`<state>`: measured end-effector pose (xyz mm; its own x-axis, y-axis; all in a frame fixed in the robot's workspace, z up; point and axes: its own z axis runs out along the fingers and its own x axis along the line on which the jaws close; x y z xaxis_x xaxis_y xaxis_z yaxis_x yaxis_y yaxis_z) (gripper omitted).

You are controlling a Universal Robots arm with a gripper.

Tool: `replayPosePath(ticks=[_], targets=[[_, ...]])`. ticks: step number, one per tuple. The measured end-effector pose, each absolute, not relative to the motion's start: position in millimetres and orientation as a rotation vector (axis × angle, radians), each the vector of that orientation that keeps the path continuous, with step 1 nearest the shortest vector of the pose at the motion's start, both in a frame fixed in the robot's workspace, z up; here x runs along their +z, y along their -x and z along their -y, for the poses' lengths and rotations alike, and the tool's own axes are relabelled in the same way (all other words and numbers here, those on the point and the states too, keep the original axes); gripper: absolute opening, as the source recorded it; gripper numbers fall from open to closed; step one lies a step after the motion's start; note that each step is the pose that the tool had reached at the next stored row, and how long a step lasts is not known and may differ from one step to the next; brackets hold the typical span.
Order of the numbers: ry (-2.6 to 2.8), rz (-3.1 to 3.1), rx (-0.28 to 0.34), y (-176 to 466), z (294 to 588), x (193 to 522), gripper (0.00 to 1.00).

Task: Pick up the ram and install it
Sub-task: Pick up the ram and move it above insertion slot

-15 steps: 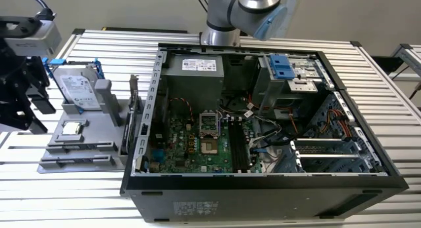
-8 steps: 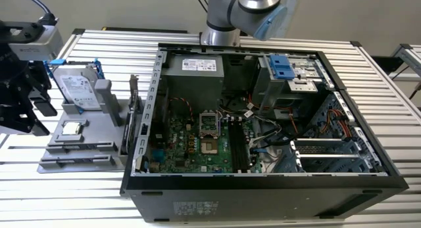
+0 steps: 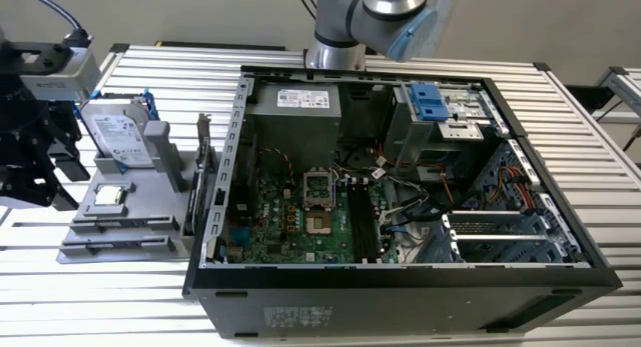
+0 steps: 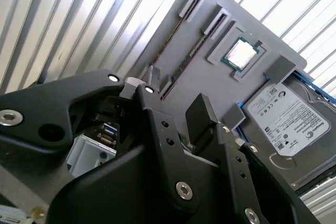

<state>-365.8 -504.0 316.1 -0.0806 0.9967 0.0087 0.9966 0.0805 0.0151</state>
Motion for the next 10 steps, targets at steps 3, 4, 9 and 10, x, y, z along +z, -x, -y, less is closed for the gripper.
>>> replayPosePath(ticks=[3, 4, 9, 10], targets=[[-2.127, -2.306, 0.026, 365.8, 504.0, 313.3, 1.0], [-2.127, -2.306, 0.026, 365.8, 504.0, 312.3, 1.0], [-2.128, -2.306, 0.025, 365.8, 503.9, 307.5, 1.0], [-2.128, -2.306, 0.025, 365.8, 504.0, 306.6, 1.0]])
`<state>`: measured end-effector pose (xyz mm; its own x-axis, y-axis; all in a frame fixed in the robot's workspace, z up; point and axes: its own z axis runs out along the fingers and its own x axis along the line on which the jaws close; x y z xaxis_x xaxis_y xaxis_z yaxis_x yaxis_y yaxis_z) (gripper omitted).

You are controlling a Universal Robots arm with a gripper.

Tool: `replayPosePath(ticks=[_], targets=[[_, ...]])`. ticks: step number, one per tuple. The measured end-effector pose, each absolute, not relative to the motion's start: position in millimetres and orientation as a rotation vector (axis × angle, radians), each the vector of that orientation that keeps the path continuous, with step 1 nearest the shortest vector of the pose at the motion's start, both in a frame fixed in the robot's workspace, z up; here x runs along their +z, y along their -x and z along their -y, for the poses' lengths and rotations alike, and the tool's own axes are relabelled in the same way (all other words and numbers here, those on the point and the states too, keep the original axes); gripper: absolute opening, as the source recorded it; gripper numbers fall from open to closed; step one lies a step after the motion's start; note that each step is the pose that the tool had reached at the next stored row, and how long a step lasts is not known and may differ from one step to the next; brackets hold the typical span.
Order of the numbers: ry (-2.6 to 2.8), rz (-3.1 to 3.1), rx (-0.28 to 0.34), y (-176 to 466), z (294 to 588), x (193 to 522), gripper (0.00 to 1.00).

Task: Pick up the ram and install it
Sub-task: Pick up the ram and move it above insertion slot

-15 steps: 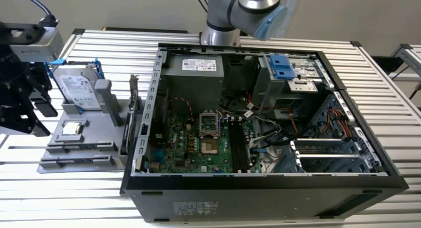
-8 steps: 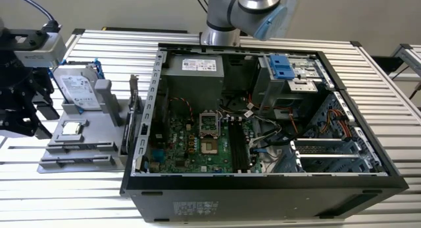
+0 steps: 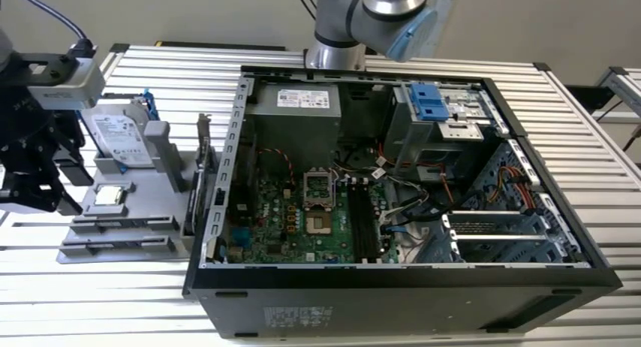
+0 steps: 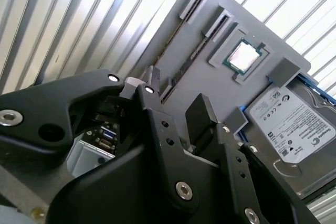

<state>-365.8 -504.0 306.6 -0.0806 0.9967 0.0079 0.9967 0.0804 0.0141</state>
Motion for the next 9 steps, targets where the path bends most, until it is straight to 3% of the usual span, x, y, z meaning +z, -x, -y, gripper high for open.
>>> replayPosePath(ticks=[9], targets=[[-2.128, -2.307, 0.022, 365.8, 504.0, 298.1, 1.0]])
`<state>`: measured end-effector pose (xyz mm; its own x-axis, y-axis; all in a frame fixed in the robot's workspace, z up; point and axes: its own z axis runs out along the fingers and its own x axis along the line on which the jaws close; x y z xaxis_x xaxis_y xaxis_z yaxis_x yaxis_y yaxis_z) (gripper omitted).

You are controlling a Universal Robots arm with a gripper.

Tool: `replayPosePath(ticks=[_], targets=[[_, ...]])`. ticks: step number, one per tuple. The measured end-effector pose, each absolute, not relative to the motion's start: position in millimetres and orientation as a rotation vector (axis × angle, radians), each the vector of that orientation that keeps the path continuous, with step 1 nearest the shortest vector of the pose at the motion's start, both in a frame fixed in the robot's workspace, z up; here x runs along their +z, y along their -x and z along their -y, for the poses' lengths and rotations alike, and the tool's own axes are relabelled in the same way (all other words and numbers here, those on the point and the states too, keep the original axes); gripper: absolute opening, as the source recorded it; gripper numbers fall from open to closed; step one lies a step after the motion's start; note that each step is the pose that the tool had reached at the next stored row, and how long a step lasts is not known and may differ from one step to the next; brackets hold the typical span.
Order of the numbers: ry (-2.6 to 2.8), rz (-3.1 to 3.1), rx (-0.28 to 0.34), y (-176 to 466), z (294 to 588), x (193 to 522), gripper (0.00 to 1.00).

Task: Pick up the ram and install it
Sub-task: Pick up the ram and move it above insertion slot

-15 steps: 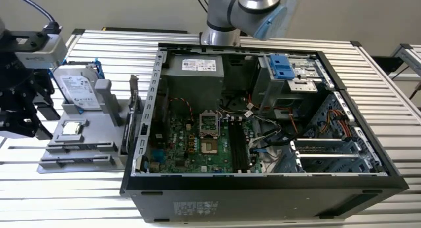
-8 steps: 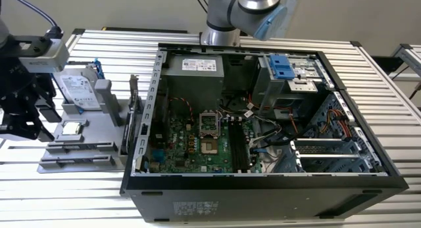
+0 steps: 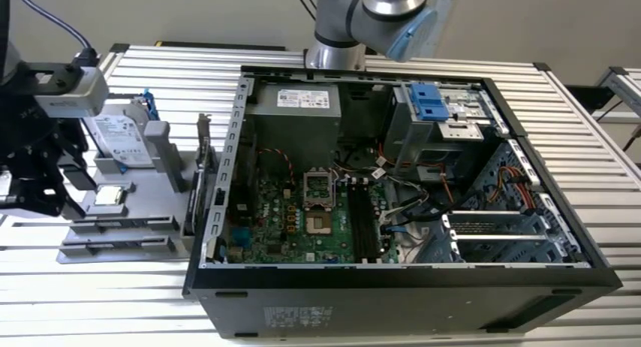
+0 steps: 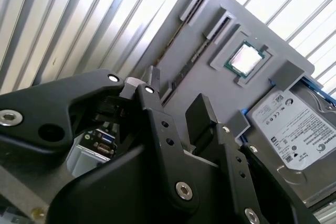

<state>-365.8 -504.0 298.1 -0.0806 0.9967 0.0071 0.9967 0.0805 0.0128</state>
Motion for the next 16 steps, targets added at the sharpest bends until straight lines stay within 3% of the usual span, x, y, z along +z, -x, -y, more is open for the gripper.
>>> replayPosePath(ticks=[16], targets=[[-2.128, -2.307, 0.017, 365.8, 504.0, 282.9, 1.0]])
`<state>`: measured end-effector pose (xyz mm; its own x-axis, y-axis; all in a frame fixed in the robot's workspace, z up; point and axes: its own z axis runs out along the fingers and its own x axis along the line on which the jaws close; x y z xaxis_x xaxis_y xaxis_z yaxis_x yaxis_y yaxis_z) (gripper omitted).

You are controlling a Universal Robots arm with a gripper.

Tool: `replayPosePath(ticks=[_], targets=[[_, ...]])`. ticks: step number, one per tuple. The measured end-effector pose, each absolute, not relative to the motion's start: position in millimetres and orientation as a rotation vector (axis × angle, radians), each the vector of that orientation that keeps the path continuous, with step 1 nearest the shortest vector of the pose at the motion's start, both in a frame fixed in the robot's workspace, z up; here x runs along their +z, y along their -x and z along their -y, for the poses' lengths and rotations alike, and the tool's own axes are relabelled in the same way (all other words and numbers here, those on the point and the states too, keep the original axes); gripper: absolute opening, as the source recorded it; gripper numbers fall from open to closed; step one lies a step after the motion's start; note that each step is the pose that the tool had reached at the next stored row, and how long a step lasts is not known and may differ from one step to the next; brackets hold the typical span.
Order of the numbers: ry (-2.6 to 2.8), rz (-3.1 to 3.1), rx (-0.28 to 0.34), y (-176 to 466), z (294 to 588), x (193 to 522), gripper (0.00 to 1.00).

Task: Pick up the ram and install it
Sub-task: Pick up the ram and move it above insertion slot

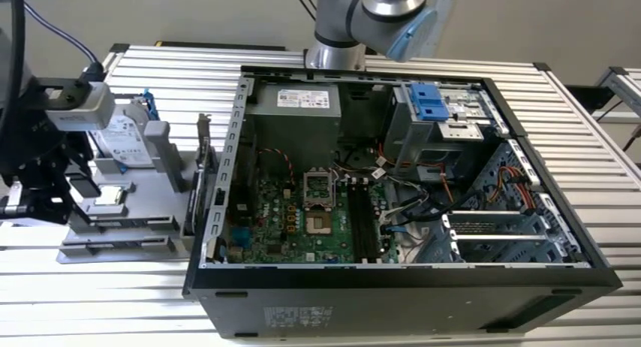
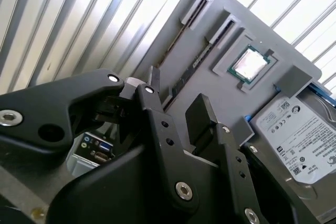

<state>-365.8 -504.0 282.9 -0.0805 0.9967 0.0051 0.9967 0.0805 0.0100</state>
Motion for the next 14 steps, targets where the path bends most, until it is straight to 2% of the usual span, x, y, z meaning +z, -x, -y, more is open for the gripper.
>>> replayPosePath(ticks=[14], targets=[[-2.128, -2.307, 0.013, 365.8, 503.9, 269.8, 1.0]])
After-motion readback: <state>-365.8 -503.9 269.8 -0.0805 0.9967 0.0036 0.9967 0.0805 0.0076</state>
